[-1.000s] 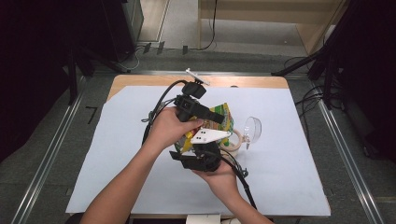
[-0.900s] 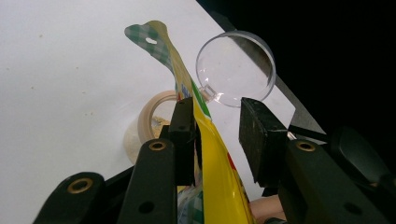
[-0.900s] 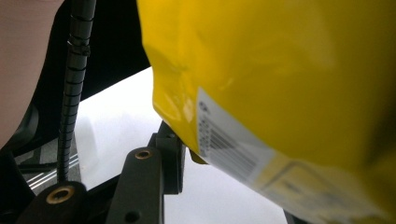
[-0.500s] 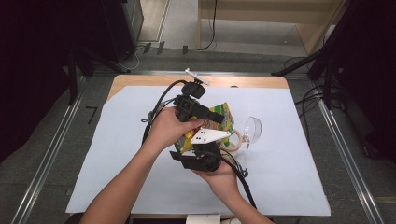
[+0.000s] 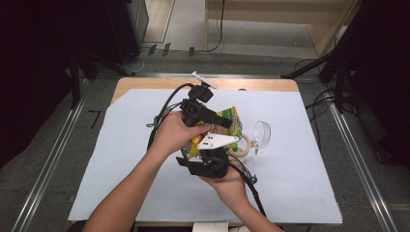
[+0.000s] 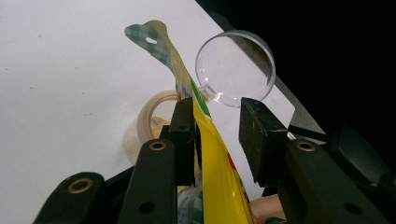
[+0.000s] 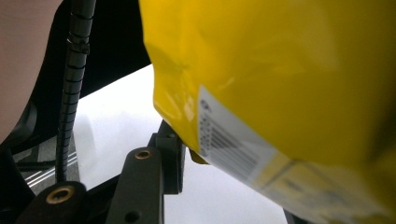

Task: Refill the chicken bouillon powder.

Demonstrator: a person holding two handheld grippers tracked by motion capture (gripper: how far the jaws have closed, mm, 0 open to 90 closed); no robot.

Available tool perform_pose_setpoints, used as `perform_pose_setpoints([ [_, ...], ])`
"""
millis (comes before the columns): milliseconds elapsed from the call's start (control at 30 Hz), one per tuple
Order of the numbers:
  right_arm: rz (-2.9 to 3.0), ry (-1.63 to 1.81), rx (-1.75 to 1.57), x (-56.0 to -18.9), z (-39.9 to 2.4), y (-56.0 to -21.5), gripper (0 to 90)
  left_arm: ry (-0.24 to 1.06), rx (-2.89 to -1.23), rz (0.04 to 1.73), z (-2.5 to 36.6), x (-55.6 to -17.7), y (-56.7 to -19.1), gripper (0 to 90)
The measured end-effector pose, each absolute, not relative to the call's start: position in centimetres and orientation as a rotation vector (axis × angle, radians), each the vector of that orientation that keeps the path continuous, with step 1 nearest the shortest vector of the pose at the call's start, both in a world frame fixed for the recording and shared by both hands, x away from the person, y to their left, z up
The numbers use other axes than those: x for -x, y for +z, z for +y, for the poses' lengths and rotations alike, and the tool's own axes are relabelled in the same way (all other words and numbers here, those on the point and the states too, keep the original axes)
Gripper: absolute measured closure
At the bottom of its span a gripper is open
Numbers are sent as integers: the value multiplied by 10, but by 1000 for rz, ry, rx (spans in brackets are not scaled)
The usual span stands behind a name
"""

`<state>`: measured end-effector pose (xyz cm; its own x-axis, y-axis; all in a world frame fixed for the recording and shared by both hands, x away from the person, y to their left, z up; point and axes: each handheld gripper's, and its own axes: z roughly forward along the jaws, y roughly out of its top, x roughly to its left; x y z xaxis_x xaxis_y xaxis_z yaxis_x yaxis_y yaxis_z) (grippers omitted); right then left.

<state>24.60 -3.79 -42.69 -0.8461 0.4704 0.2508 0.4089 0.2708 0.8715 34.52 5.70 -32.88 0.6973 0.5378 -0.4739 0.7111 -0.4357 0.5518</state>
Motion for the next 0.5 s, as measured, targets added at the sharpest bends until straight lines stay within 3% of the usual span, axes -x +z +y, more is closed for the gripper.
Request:
perform_pose_setpoints([
  [500,2459,1661,-856,-246,-39,-427,623,-293,-2146,951,57,-345,-329,676],
])
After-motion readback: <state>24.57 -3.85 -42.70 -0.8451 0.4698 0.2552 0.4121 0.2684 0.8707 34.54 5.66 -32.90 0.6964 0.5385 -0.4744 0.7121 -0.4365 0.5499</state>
